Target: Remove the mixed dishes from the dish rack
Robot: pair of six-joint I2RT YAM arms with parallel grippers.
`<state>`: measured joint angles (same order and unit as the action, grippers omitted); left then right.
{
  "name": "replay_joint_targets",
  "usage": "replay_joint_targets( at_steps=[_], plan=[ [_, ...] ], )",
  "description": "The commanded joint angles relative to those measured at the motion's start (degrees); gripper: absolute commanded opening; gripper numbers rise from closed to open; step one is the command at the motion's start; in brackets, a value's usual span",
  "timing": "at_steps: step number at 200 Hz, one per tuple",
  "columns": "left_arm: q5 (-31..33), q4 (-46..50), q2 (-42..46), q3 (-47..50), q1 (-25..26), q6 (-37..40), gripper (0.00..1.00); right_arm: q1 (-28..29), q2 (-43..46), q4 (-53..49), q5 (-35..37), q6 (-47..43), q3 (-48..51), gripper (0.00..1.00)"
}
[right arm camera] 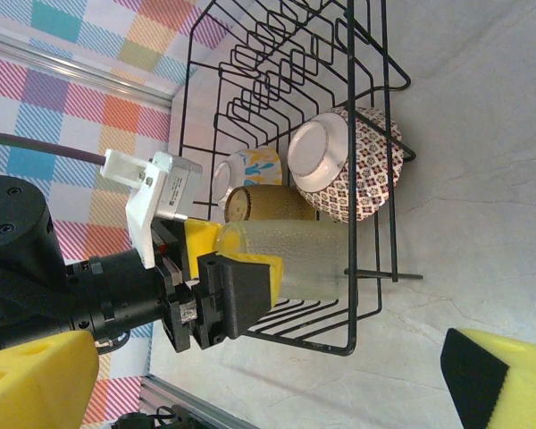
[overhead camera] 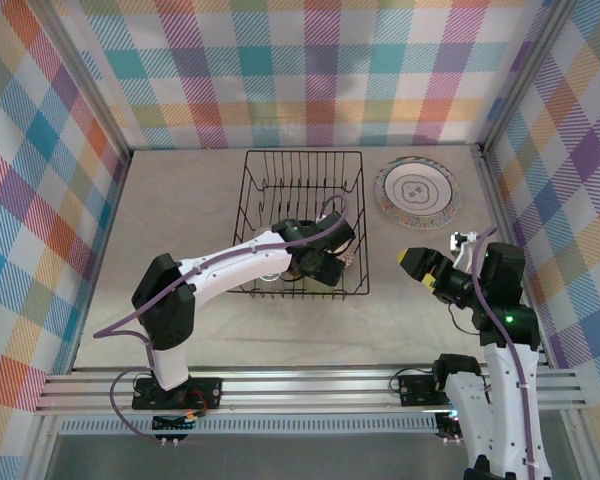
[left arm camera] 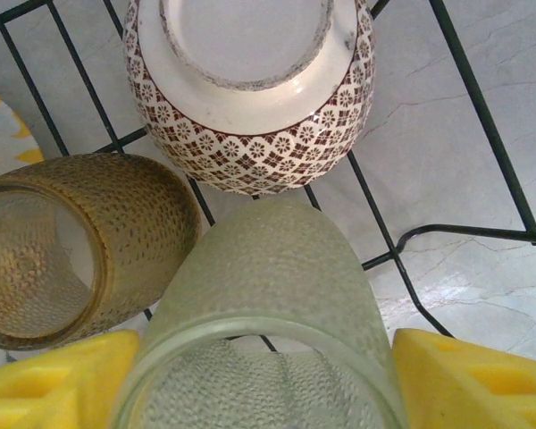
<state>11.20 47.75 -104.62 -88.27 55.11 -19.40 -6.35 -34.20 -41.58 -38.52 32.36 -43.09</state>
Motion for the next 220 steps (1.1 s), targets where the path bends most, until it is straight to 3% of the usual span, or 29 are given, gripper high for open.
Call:
replay_joint_targets(
  at_steps=[1,54,143,170,220],
  plan=[
    [0.30,2.80,-1.35,-3.16,0.52,-0.92,0.68,0.22,0.63,1.48,-1.77,0.30,-0.10,0.99],
    [1.02,3.23,1.87,-3.25,0.44,-2.34,0.57,0.20,-1.19,5.32,-3.32,1.32,0.57,0.99],
    [-4.33,-2.87,10.33,-3.23,-3.07,-4.03,0.54,0.24,0.36,6.26,-4.27,1.74,-0.90,0.99],
    [-8.98,-5.94,13.36,-2.71,-6.03,-6.08,0.54,0.27,-0.44,9.47,-6.99,2.63,-0.08,0.99],
    [-25.12,-13.03,18.66,0.44,-15.73,-9.91,0.54,0.30,-0.88,22.33,-10.63,8.97,2.77,0.99]
  ],
)
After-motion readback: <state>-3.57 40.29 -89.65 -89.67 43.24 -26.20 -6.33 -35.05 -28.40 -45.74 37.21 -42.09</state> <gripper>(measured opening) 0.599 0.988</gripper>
